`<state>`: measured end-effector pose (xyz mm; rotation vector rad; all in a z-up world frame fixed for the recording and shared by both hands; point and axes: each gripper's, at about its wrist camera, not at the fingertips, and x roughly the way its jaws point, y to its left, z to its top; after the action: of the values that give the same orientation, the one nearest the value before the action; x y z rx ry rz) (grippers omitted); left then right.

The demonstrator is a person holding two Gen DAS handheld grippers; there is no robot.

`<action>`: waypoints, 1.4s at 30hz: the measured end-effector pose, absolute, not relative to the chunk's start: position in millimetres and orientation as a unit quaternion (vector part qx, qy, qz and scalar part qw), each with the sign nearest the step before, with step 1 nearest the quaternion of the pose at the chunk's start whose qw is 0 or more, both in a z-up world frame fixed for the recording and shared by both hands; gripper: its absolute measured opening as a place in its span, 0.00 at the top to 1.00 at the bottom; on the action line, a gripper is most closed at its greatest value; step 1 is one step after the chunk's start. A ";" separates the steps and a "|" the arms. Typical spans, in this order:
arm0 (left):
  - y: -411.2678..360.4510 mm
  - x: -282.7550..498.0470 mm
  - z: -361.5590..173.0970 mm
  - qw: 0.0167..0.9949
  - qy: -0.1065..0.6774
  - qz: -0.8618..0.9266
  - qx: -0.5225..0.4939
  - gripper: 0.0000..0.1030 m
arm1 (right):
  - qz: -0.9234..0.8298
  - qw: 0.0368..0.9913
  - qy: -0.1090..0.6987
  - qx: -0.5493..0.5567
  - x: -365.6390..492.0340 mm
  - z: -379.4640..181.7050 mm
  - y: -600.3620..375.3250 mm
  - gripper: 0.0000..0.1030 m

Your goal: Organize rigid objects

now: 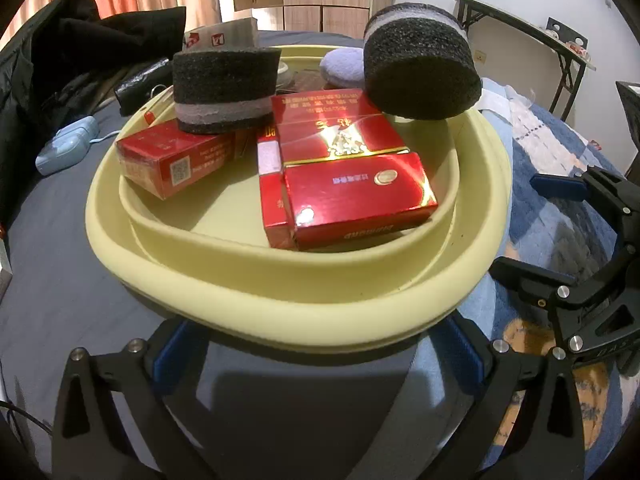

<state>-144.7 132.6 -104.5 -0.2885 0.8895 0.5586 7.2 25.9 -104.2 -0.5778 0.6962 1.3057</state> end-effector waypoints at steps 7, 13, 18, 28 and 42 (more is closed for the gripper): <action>131.8 -144.0 -105.0 0.855 0.423 0.266 -0.138 0.00 | 0.587 0.701 0.312 -0.260 7.6 -103.6 23.0 0.00; 132.2 -144.4 -105.0 0.855 0.423 0.266 -0.137 0.00 | 0.587 0.701 0.312 -0.260 7.1 -103.6 23.3 0.00; 132.0 -144.2 -104.9 0.855 0.423 0.266 -0.137 0.00 | 0.587 0.701 0.312 -0.260 7.3 -103.5 23.2 0.00; 132.2 -144.1 -104.8 0.855 0.423 0.266 -0.137 0.00 | 0.587 0.701 0.312 -0.260 7.1 -103.7 23.1 0.00; 132.2 -144.1 -104.8 0.855 0.423 0.266 -0.137 0.00 | 0.587 0.701 0.312 -0.260 7.2 -103.7 23.1 0.00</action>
<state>-144.1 132.2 -104.8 -0.2887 0.8893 0.5585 7.2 23.1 -103.7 -0.5795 0.6942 1.3065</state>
